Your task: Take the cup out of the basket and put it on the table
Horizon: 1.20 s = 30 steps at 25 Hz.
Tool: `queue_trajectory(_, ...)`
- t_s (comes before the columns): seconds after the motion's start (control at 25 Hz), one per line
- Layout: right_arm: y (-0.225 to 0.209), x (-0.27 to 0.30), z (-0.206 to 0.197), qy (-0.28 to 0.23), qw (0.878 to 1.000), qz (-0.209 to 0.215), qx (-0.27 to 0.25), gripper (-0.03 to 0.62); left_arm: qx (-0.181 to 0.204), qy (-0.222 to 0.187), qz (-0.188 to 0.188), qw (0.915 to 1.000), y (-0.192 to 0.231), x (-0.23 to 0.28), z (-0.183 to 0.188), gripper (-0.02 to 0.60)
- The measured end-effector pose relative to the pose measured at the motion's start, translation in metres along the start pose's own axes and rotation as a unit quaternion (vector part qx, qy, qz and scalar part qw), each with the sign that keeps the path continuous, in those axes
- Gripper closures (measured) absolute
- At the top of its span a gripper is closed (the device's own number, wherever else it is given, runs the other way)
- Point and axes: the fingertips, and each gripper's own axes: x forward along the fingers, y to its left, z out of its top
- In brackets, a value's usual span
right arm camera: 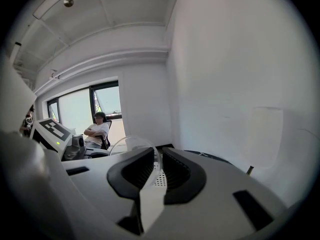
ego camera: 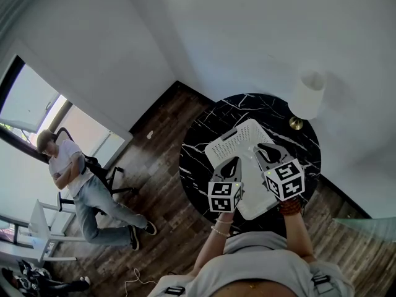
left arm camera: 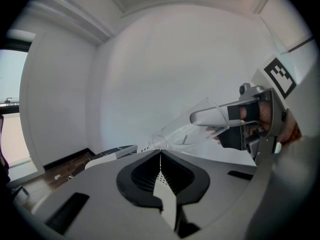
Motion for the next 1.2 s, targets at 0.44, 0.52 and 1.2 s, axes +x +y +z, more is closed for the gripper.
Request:
queue_trajectory(0.44, 0.0025, -0.0036, 0.0038, -0.001, 1.000, 0.004, -0.007, 0.537, -0.001, 0.001, 0.000, 1.0000, -0.0006, -0.0009, -0.0006, 0.577)
queue_trajectory(0.52, 0.0024, -0.0047, 0.0033, -0.001, 1.000, 0.004, -0.008, 0.538, -0.001, 0.001, 0.001, 1.0000, -0.0015, -0.0012, -0.0015, 0.577)
queue_trajectory(1.2, 0.0021, -0.0059, -0.0018, 0.007, 1.000, 0.003, -0.007, 0.537, -0.007, 0.002, -0.002, 1.0000, -0.0037, -0.0023, -0.0031, 0.577)
